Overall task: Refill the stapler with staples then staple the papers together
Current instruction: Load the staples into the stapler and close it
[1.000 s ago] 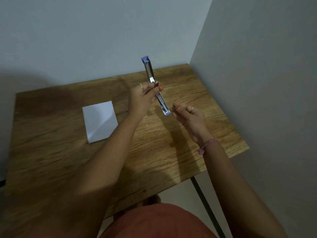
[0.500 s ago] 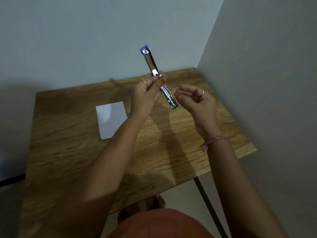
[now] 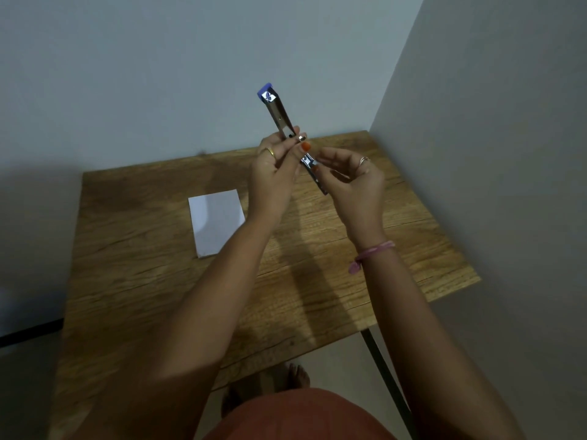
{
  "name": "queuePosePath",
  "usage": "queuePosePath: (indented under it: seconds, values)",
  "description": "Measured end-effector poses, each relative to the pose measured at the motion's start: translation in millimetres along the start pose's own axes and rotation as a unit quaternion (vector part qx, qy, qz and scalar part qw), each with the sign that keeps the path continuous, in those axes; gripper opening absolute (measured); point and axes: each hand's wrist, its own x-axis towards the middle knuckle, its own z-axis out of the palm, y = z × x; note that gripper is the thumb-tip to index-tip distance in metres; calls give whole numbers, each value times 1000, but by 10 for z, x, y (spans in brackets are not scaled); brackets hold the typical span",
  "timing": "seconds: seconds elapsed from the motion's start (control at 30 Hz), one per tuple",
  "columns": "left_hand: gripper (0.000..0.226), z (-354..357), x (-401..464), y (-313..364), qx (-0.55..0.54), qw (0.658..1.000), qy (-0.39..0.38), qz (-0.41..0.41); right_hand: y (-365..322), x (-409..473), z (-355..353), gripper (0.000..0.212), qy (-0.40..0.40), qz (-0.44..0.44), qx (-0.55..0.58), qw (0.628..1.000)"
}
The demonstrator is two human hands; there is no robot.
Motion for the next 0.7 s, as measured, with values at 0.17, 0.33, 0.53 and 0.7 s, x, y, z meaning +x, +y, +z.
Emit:
queuePosePath:
  seconds: [0.17,0.33,0.53,0.7]
  values:
    - [22,-24,-18,-8,-15,1000,12,-17,-23,-1,-13,21,-30,12,34,999]
    - [23,-22,-48,-17,-11,1000,22,-16,-51,-11,-12,21,-46,-4,20,999]
    - [18,-18,-73,8,-20,999,21,-18,-16,-22,8,18,-41,11,-2,999]
    - [19,-25,-84,-19,-27,999,26,-20,-42,-41,21,19,-40,14,-36,998]
